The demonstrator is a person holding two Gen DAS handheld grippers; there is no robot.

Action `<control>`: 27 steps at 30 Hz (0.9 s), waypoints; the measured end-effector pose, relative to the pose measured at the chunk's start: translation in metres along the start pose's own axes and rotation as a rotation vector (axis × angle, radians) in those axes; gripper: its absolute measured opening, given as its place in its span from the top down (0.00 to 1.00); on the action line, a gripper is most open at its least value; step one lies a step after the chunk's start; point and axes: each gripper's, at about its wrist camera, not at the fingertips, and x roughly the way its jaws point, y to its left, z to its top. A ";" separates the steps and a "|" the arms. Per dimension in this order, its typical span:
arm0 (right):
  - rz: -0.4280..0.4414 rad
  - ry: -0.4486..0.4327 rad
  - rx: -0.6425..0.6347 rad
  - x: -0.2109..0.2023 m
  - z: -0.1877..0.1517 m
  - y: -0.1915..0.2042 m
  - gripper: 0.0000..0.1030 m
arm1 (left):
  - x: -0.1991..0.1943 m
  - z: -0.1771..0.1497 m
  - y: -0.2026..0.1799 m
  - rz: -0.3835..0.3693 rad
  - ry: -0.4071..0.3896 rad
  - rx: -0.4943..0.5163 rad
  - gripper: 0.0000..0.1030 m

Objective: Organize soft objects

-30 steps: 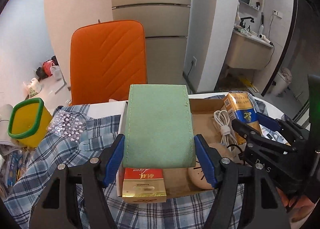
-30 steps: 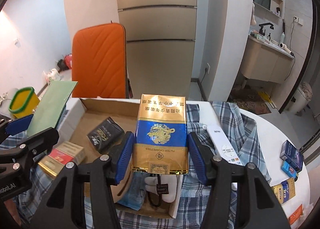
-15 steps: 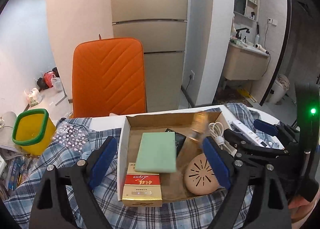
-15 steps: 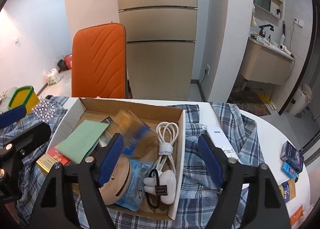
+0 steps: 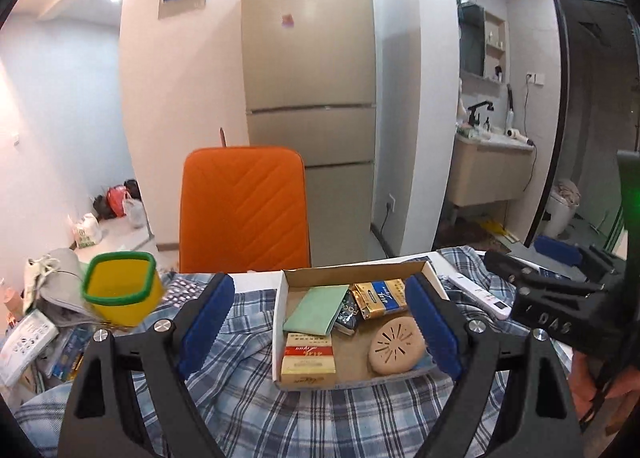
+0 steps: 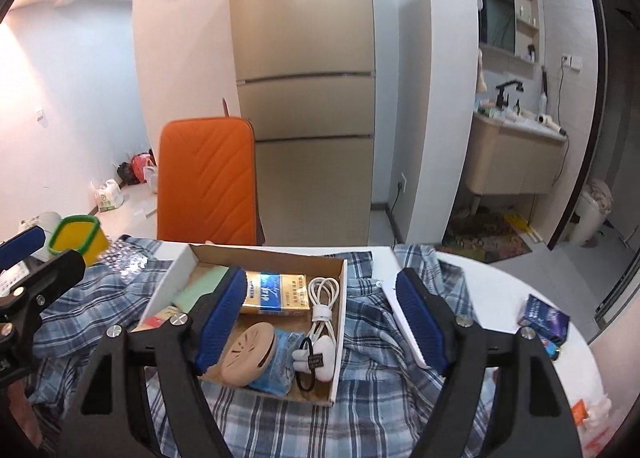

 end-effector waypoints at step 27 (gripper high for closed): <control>-0.016 -0.316 -0.006 -0.156 -0.081 0.010 0.00 | -0.184 -0.087 0.001 -0.040 -0.368 0.028 0.00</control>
